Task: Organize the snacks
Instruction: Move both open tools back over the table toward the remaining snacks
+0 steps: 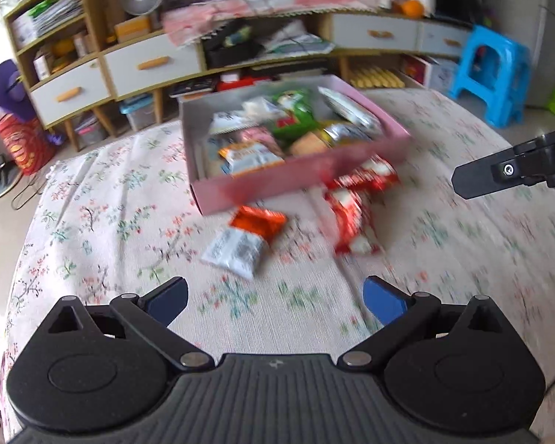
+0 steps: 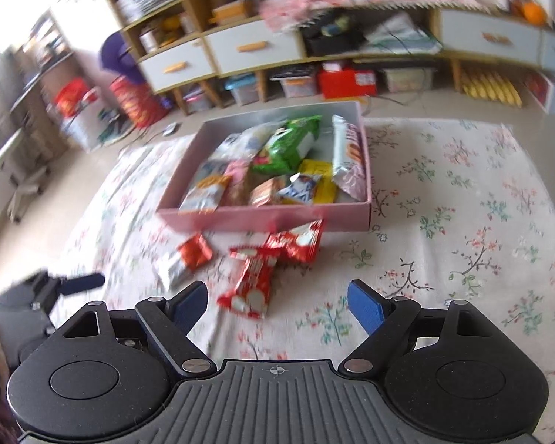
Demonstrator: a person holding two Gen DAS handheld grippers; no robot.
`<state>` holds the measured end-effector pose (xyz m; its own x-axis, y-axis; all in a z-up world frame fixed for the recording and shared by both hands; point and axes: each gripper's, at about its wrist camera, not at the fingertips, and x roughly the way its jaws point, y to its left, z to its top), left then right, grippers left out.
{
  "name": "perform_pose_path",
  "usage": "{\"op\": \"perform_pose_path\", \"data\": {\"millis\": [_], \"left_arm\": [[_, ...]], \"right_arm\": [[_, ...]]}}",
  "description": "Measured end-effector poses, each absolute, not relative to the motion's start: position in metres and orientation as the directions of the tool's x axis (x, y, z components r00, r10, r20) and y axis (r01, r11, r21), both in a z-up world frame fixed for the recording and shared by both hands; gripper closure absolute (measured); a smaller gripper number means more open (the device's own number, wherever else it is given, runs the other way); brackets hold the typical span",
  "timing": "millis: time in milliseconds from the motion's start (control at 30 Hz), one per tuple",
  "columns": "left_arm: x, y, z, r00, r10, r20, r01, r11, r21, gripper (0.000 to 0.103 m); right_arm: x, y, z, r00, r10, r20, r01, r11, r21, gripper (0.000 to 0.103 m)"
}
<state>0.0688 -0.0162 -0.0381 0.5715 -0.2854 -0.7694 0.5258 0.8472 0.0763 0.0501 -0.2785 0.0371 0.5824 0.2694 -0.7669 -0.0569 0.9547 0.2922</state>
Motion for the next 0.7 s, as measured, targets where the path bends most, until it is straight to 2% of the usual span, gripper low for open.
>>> {"op": "perform_pose_path", "data": {"millis": [200, 367, 700], "left_arm": [[0.047, 0.004, -0.042, 0.498, -0.342, -0.797, 0.548, 0.837, -0.017, 0.001], [0.037, 0.018, -0.049, 0.460, -0.379, -0.803, 0.536, 0.840, -0.089, 0.001], [0.023, 0.035, -0.060, 0.466, -0.367, -0.805, 0.506, 0.857, -0.098, 0.001]], "right_arm": [[0.014, -0.268, 0.023, 0.573, 0.273, -0.773, -0.200, 0.961, 0.192, 0.014], [-0.013, -0.261, 0.015, 0.552, 0.342, -0.761, -0.345, 0.924, 0.165, 0.014], [-0.057, -0.232, -0.020, 0.425, 0.421, -0.801, -0.592, 0.799, 0.105, 0.014]]}}
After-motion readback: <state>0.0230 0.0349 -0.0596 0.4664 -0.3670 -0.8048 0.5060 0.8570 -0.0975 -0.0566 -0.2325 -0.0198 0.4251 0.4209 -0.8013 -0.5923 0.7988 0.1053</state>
